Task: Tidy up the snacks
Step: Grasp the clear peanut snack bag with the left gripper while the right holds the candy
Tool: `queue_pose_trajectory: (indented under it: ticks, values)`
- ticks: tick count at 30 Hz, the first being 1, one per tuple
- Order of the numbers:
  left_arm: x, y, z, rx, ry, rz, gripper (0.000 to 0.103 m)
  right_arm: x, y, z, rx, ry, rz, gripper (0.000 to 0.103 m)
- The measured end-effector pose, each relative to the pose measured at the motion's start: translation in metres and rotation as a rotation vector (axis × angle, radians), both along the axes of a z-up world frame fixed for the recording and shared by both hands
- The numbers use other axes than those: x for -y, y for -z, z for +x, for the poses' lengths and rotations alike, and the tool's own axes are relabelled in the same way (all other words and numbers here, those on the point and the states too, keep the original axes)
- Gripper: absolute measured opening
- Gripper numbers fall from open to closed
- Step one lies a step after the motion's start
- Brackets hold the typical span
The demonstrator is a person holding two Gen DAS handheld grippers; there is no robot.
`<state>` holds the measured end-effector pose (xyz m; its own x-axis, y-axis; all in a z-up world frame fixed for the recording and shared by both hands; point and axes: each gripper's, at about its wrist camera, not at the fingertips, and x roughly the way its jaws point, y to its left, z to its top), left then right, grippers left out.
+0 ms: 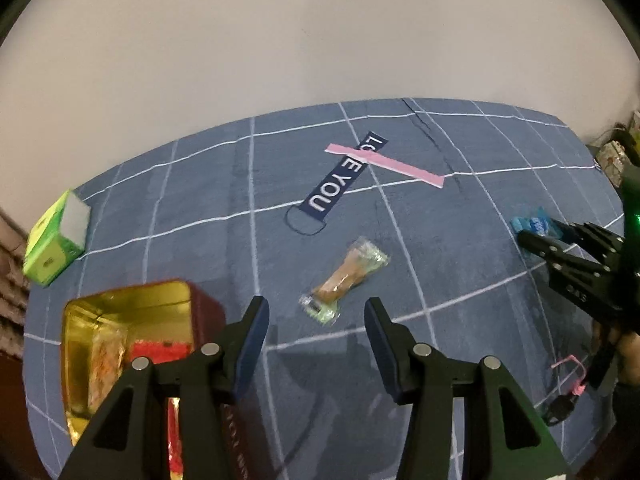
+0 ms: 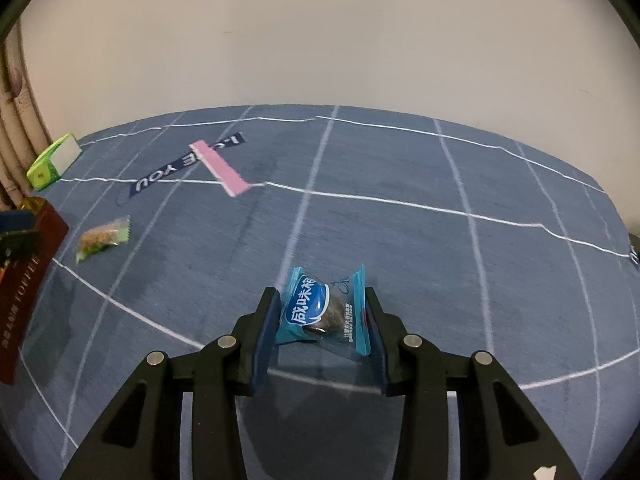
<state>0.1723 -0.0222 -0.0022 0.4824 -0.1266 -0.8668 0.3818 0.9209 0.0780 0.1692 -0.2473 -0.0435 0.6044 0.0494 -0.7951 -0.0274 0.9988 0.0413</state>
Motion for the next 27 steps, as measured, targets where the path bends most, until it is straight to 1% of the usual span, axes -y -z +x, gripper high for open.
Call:
queue_pose_trajectory:
  ticks: [2, 4, 9, 12, 17, 23, 24, 26, 27]
  values:
    - [0.005, 0.003, 0.007, -0.016, 0.008, 0.002, 0.051, 0.006, 0.000, -0.004, -0.001, 0.009, -0.003, 0.037]
    - [0.008, 0.007, 0.011, -0.042, 0.040, -0.013, 0.051, 0.012, 0.000, -0.008, -0.001, 0.019, 0.004, 0.037]
    - [0.016, 0.019, 0.021, -0.080, 0.085, 0.027, 0.051, 0.013, 0.000, -0.008, -0.001, 0.026, 0.011, 0.037]
    - [0.018, 0.024, 0.027, -0.098, 0.105, 0.010, 0.051, 0.014, 0.000, -0.007, -0.002, 0.026, 0.015, 0.038]
    - [0.019, 0.034, 0.037, -0.112, 0.110, 0.017, 0.051, 0.015, 0.000, -0.007, -0.001, 0.026, 0.016, 0.038]
    - [0.024, 0.042, 0.040, -0.107, 0.136, 0.056, 0.050, 0.015, -0.001, -0.007, -0.002, 0.027, 0.015, 0.038]
    - [0.026, 0.043, 0.041, -0.109, 0.142, 0.061, 0.049, 0.016, 0.000, -0.007, -0.002, 0.027, 0.015, 0.038]
    - [0.030, 0.046, 0.041, -0.111, 0.156, 0.074, 0.041, 0.016, -0.001, -0.007, -0.002, 0.027, 0.016, 0.038]
    - [0.031, 0.044, 0.040, -0.105, 0.158, 0.072, 0.039, 0.016, -0.001, -0.007, -0.002, 0.027, 0.016, 0.038]
